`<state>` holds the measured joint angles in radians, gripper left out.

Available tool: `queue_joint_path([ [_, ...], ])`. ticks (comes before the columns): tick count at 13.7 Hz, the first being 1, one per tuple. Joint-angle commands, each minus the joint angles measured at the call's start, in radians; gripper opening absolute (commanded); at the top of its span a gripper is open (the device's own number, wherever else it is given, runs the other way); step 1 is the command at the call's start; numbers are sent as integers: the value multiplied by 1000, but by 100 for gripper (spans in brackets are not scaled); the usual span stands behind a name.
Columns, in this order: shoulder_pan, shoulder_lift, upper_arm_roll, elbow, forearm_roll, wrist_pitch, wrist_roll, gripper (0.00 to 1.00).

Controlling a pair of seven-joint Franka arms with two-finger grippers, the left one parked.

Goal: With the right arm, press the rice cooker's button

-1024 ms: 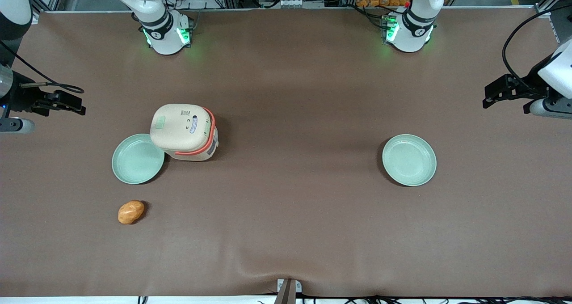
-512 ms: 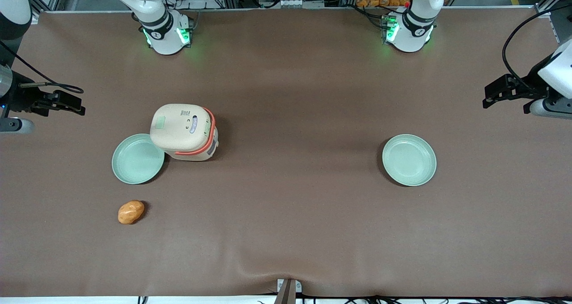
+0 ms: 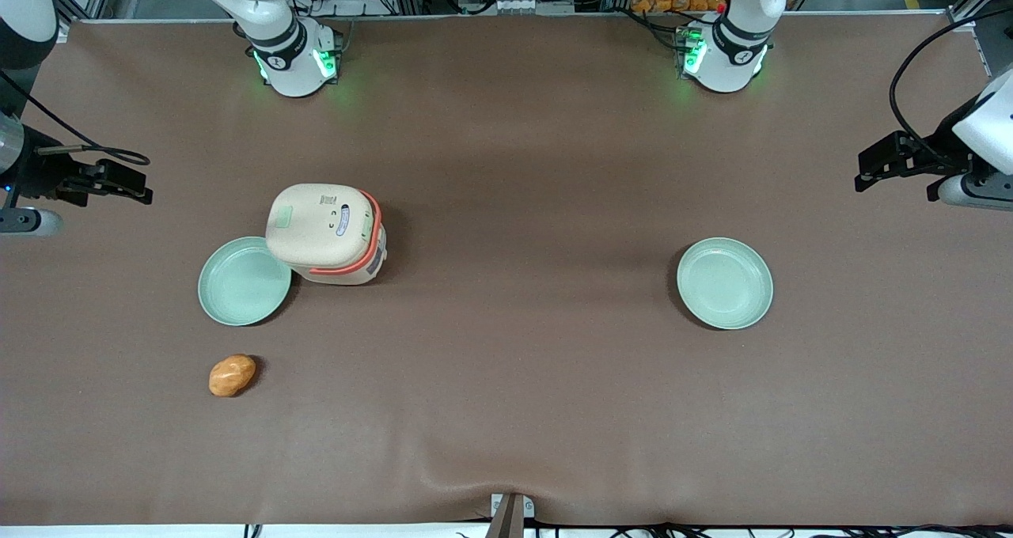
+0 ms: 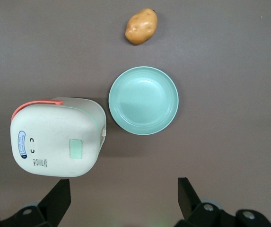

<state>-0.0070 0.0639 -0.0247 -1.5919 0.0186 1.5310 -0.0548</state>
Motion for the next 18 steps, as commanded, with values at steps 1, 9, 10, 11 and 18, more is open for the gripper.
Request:
queue_joint_path([
  [1, 27, -10, 6, -8, 1, -12, -2, 100],
  [9, 110, 17, 9, -71, 14, -12, 9, 38],
  [10, 123, 22, 11, -88, 30, -14, 18, 34],
  [11, 133, 24, 11, -108, 53, -14, 30, 33],
  [18, 166, 108, 11, -177, 118, -11, 49, 15],
])
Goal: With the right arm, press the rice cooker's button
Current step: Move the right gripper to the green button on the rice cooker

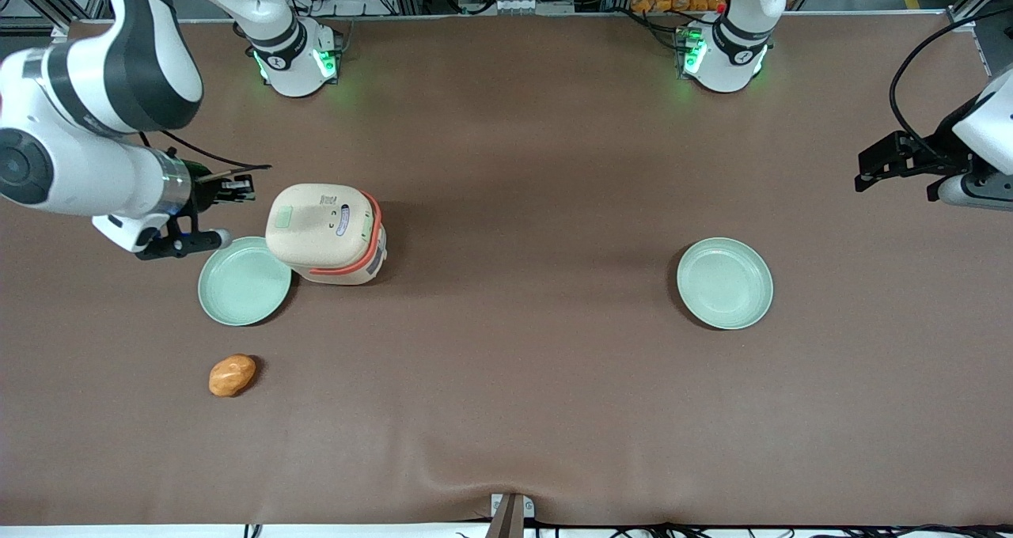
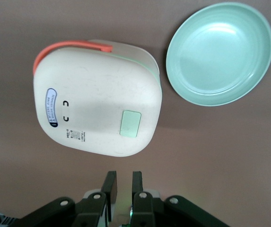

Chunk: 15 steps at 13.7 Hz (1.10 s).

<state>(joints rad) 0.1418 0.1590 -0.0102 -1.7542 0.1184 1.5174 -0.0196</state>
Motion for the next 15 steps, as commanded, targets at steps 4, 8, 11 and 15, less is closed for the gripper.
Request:
queue_joint_path([
  [4, 24, 62, -4, -21, 21, 9, 15, 10],
  [8, 24, 103, -4, -19, 21, 15, 15, 5],
  [11, 24, 126, -4, -21, 21, 27, 15, 5],
  [15, 22, 154, -4, -19, 21, 37, 15, 5],
])
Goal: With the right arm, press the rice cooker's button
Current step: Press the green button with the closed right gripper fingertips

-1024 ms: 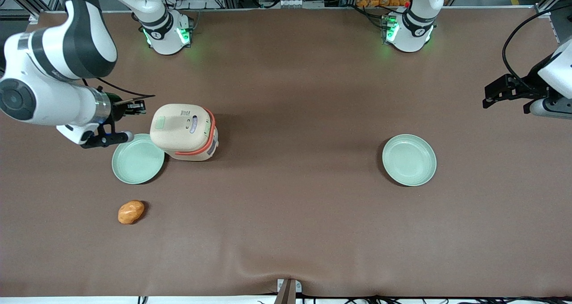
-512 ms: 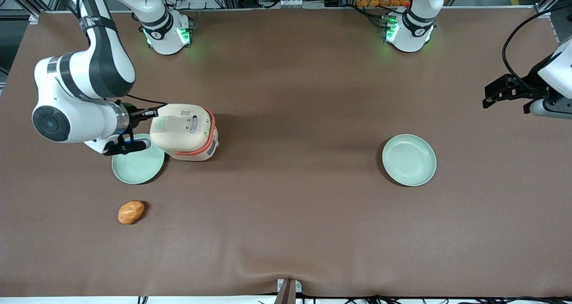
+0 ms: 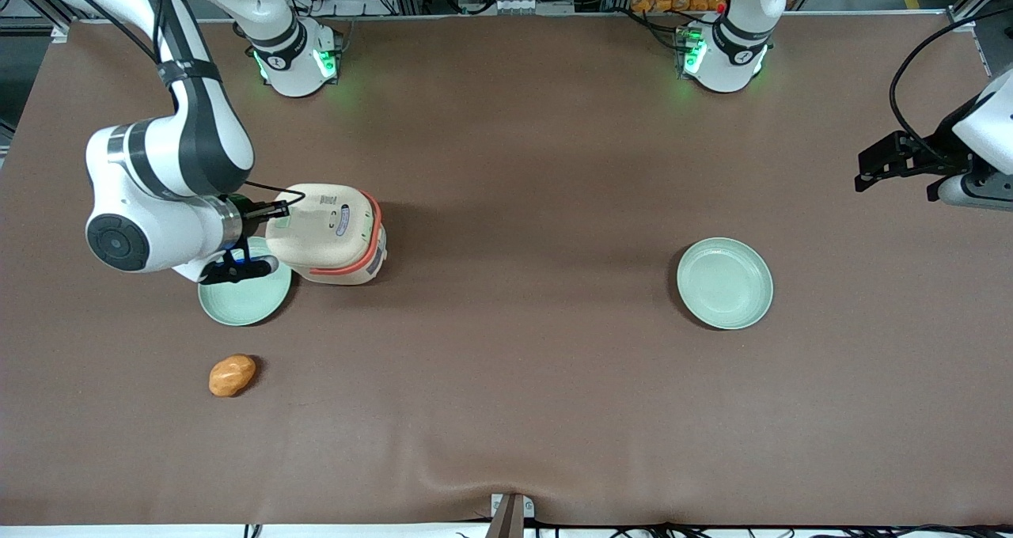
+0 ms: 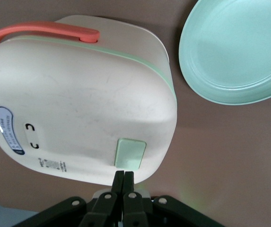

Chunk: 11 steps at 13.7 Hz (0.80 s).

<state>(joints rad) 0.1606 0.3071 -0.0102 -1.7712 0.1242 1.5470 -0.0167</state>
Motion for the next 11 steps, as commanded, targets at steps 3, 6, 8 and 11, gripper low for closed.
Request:
queue_joint_path([
  [3, 4, 24, -4, -4, 15, 27, 11, 5],
  [6, 4, 35, -5, -4, 14, 31, 11, 5],
  [8, 4, 43, -5, -5, 15, 39, 11, 5],
  [11, 2, 58, -5, -8, 14, 59, 8, 5],
])
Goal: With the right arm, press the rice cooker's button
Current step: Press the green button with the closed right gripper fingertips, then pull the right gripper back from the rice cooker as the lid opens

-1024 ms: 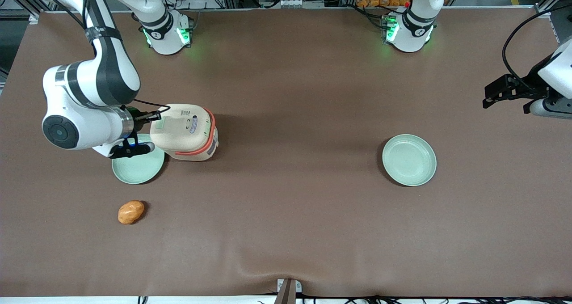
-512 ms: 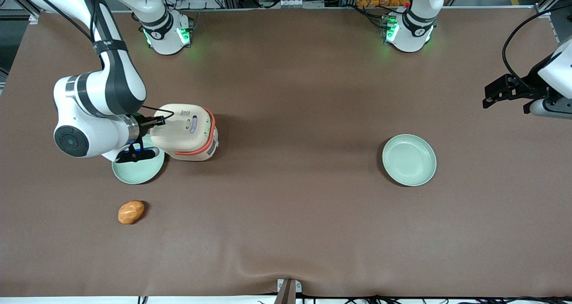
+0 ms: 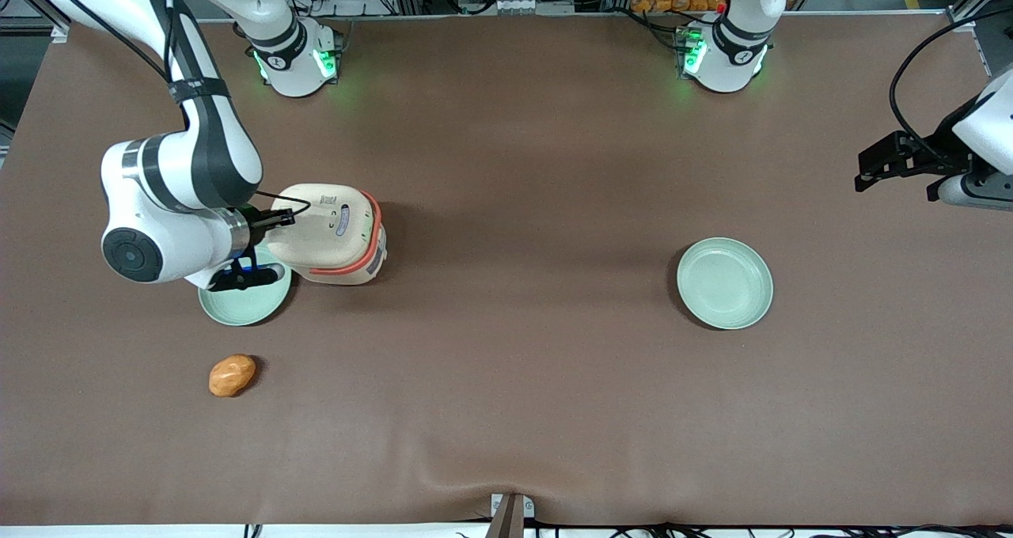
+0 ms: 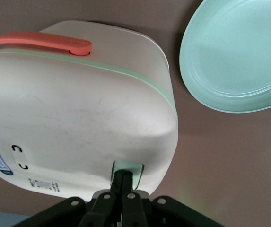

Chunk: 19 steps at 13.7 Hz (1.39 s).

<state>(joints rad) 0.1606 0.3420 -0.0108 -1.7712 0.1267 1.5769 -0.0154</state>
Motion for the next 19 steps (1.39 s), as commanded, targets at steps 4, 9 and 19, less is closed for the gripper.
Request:
queue_joint_path([
  [4, -4, 25, -5, -10, 11, 41, 3, 9],
  [9, -9, -4, -6, 108, 10, -33, 6, 61],
  [19, -41, -132, -6, 231, -2, -178, 8, 100],
])
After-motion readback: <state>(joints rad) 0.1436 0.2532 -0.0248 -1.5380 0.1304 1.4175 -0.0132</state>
